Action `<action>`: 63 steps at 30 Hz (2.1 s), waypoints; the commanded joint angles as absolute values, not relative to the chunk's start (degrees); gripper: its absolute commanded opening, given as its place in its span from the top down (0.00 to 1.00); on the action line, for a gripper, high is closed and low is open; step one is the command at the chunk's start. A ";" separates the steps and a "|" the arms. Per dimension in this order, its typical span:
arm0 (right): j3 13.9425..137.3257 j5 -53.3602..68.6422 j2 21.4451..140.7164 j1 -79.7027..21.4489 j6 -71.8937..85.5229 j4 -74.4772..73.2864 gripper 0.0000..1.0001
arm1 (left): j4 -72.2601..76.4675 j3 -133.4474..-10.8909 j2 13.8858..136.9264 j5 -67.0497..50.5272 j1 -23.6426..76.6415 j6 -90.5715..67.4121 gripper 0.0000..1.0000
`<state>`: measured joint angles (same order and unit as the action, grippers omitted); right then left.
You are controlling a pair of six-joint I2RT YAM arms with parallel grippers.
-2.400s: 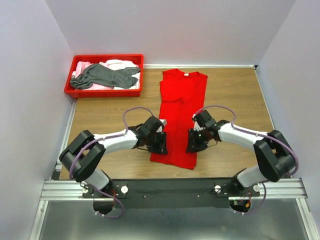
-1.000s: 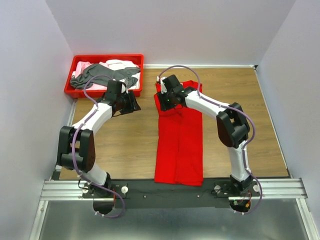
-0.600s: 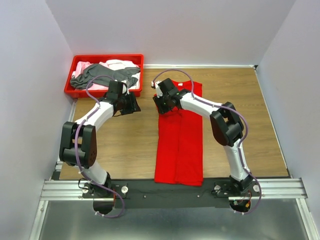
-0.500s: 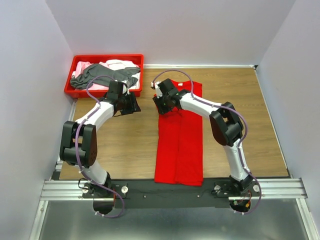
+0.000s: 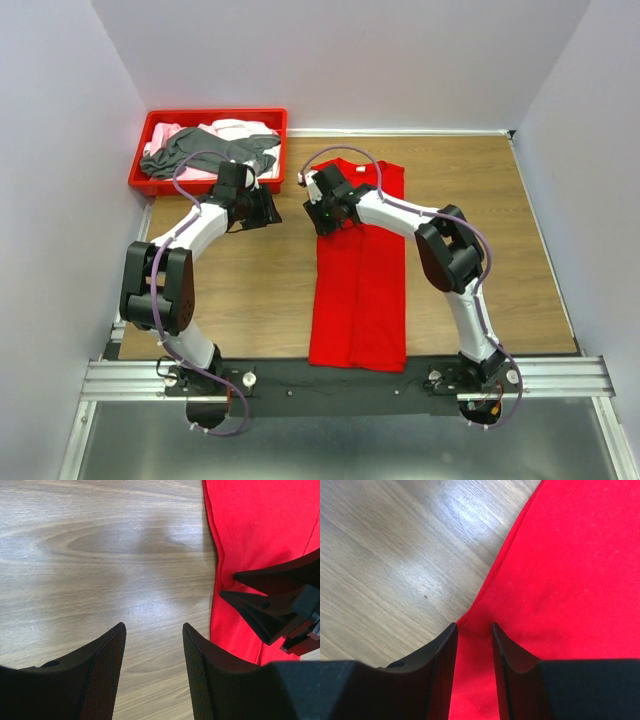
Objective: Fold and stack the t-shirts
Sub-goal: Fold the tshirt
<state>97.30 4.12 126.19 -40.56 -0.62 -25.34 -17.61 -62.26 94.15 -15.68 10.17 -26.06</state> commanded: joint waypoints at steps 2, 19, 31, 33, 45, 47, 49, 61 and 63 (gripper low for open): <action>97.12 3.25 128.58 -41.04 -2.02 -25.14 0.60 | -16.52 -61.88 94.48 -16.79 9.76 -25.22 0.43; 97.47 3.60 124.54 -40.96 1.48 -25.05 0.94 | -16.26 -63.72 95.89 -17.67 9.84 -25.93 0.43; 99.93 5.01 125.68 -39.73 4.39 -25.14 0.88 | -16.17 -64.16 96.33 -18.19 10.19 -26.02 0.43; 100.19 5.10 125.86 -39.55 4.66 -25.14 0.88 | -16.26 -63.99 96.33 -18.11 10.19 -26.02 0.43; 99.84 3.96 125.95 -38.76 6.15 -25.14 0.99 | -16.08 -63.81 96.42 -18.28 10.55 -26.10 0.43; 99.58 4.39 125.42 -38.06 6.76 -25.14 0.99 | -16.00 -63.63 96.50 -18.37 10.55 -26.28 0.43; 99.23 5.36 125.07 -36.92 7.20 -25.05 0.99 | -15.82 -63.63 96.50 -18.46 10.63 -26.37 0.43; 95.01 13.00 122.43 -30.85 14.15 -21.36 0.99 | -15.64 -64.16 97.29 -18.46 11.86 -26.81 0.43; 93.78 13.71 121.64 -29.71 15.47 -20.31 0.99 | -15.65 -64.25 97.47 -18.63 12.04 -26.89 0.43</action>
